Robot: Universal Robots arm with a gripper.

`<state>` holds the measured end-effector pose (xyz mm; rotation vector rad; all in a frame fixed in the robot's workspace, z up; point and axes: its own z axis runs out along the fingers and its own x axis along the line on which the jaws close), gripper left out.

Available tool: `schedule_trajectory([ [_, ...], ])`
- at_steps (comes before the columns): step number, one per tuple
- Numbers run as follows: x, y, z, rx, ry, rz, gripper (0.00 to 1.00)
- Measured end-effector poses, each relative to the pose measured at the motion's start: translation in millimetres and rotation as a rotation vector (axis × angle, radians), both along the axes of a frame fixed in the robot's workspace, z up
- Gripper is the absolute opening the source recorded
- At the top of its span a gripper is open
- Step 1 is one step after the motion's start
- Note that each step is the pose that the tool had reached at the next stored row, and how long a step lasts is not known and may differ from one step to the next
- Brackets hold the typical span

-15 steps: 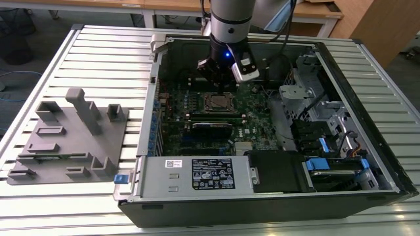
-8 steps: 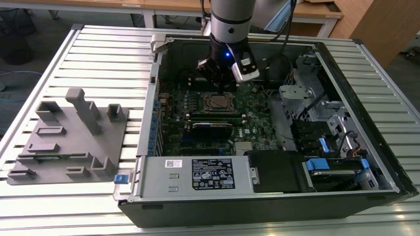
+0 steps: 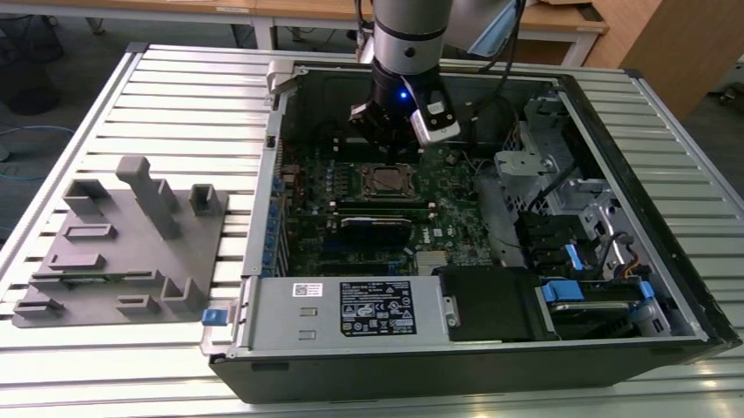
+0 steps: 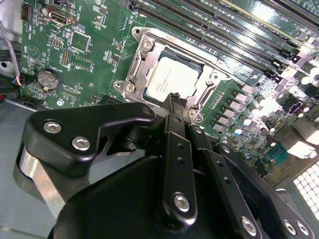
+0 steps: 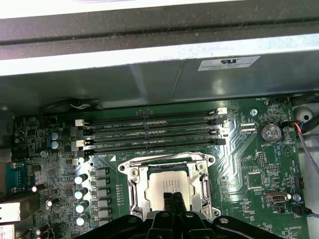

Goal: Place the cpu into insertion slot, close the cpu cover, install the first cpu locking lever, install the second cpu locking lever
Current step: 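Install the second cpu locking lever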

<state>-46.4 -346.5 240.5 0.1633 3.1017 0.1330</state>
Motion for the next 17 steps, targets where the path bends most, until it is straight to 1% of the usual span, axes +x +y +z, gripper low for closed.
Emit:
schedule_trajectory([
  [3, 0.1, -0.2, 0.0, -0.0001, 0.0001, 0.000, 0.11],
  [9, 0.0, -2.5, 0.0, 0.0001, 0.0000, 0.000, 0.11],
  [17, 0.0, -3.3, 0.0, 0.0001, 0.0000, 0.000, 0.11],
])
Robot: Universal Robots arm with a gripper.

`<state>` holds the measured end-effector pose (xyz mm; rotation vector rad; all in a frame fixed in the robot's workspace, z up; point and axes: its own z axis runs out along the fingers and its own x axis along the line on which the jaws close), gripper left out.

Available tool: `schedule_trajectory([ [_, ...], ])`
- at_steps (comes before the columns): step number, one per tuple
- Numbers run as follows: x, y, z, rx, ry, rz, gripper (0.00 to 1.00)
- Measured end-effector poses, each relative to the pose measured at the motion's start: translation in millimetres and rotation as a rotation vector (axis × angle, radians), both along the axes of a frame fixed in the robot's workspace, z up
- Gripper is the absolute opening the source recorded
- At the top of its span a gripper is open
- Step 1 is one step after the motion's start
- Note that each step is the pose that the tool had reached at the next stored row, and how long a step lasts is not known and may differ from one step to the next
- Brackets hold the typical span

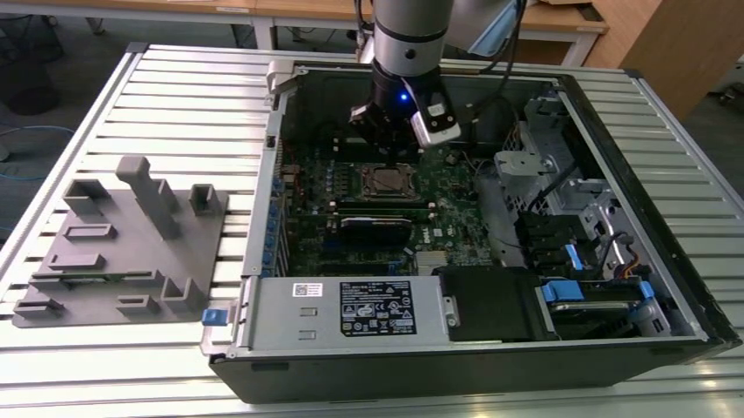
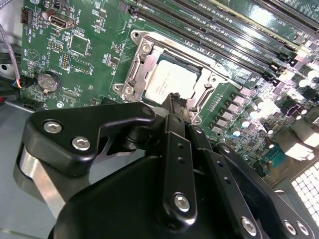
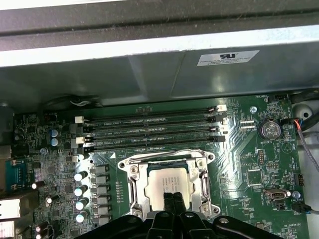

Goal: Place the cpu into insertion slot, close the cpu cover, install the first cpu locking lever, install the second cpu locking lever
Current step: 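Install the second cpu locking lever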

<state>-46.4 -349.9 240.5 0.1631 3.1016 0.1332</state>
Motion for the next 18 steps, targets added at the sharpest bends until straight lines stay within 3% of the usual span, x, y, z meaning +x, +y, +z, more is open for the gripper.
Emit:
schedule_trajectory([
  [13, 0.0, -5.4, 0.0, -0.0035, 0.0000, 0.000, 0.11],
  [18, 0.0, -9.7, 0.0, -0.0081, 0.0001, 0.000, 0.11],
])
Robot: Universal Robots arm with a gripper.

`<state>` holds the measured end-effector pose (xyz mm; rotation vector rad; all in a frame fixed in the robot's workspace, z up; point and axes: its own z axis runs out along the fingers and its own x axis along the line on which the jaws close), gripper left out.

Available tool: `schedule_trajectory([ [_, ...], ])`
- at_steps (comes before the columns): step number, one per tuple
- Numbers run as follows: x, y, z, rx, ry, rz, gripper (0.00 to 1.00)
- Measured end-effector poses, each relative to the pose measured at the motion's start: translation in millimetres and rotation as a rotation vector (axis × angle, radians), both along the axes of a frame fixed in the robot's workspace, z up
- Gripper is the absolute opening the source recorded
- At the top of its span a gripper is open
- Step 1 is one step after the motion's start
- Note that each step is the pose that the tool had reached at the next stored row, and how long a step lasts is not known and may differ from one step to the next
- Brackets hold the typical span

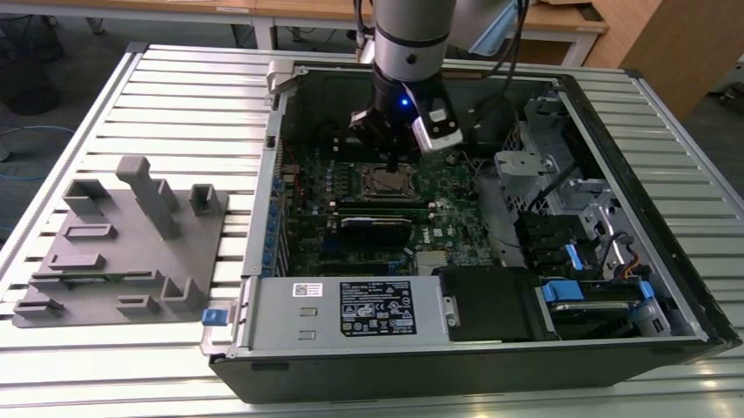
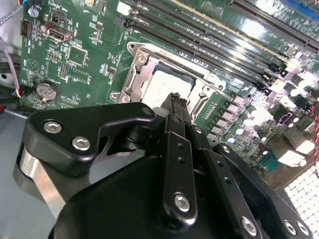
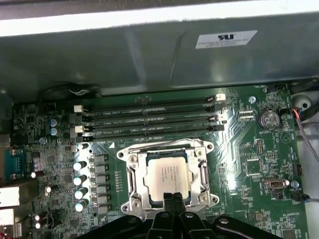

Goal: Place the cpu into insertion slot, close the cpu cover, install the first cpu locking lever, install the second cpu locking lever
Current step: 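Install the second cpu locking lever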

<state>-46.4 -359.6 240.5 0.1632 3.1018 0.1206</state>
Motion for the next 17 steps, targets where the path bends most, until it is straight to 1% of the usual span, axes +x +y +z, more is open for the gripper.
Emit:
schedule_trajectory([
  [7, 0.0, -6.6, 0.0, -0.0023, 0.0000, 0.000, 0.11],
  [17, 0.0, -16.4, 0.0, -0.0028, 0.0000, 0.000, 0.11],
])
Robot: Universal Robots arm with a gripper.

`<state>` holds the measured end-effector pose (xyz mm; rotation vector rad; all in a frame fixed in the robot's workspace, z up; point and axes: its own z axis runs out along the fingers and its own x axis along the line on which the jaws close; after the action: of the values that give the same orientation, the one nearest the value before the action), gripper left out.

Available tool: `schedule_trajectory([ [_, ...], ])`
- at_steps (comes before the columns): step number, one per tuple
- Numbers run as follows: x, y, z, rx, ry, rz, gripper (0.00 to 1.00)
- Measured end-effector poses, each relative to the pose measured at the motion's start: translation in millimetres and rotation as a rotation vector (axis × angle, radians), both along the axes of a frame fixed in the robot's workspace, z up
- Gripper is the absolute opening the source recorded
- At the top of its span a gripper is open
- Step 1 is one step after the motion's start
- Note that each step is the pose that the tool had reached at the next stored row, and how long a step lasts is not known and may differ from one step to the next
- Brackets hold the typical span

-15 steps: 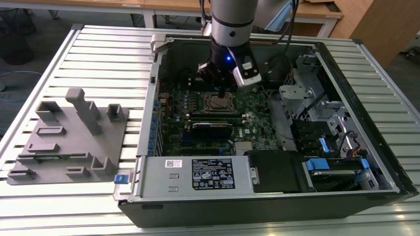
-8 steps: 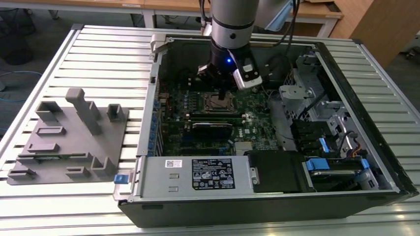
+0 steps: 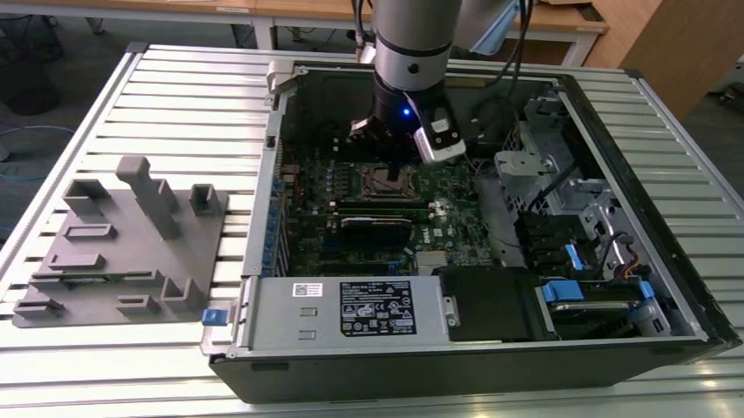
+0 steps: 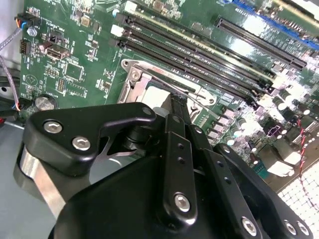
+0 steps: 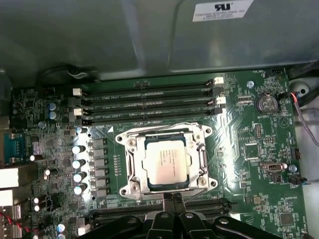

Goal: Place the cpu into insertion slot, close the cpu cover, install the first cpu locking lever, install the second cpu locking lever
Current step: 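Install the second cpu locking lever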

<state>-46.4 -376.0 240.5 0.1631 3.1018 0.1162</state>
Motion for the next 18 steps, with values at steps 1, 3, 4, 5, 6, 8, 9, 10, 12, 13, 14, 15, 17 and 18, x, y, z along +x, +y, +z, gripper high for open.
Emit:
schedule_trajectory([
  [1, 0.0, -0.7, 0.0, 0.0000, 0.0000, 0.000, 0.11],
  [3, 0.0, -2.2, 0.0, 0.0001, 0.0000, 0.000, 0.11],
  [4, 0.0, -3.0, 0.0, 0.0001, 0.0000, 0.000, 0.11],
  [5, 0.0, -3.8, 0.0, 0.0000, 0.0000, 0.000, 0.11],
  [6, 0.0, -4.7, 0.0, 0.0000, 0.0000, 0.000, 0.11],
  [8, 0.0, -6.4, 0.0, 0.0001, 0.0000, 0.000, 0.11],
  [9, 0.0, -7.2, 0.0, 0.0000, 0.0000, 0.000, 0.11],
  [10, 0.0, -7.8, 0.0, 0.0001, -0.0001, 0.000, 0.11],
  [12, 0.0, -8.8, 0.0, 0.0000, 0.0000, 0.000, 0.11],
  [13, 0.0, -9.1, 0.0, 0.0000, 0.0000, 0.000, 0.11],
  [14, -0.1, -9.4, -0.1, 0.0001, 0.0000, 0.000, 0.11],
  [15, -0.1, -9.8, -0.2, 0.0000, 0.0000, 0.000, 0.11],
  [17, -0.4, -10.3, -0.4, 0.0000, 0.0000, 0.000, 0.11],
  [18, -0.6, -10.6, -0.6, 0.0001, -0.0001, 0.000, 0.11],
])
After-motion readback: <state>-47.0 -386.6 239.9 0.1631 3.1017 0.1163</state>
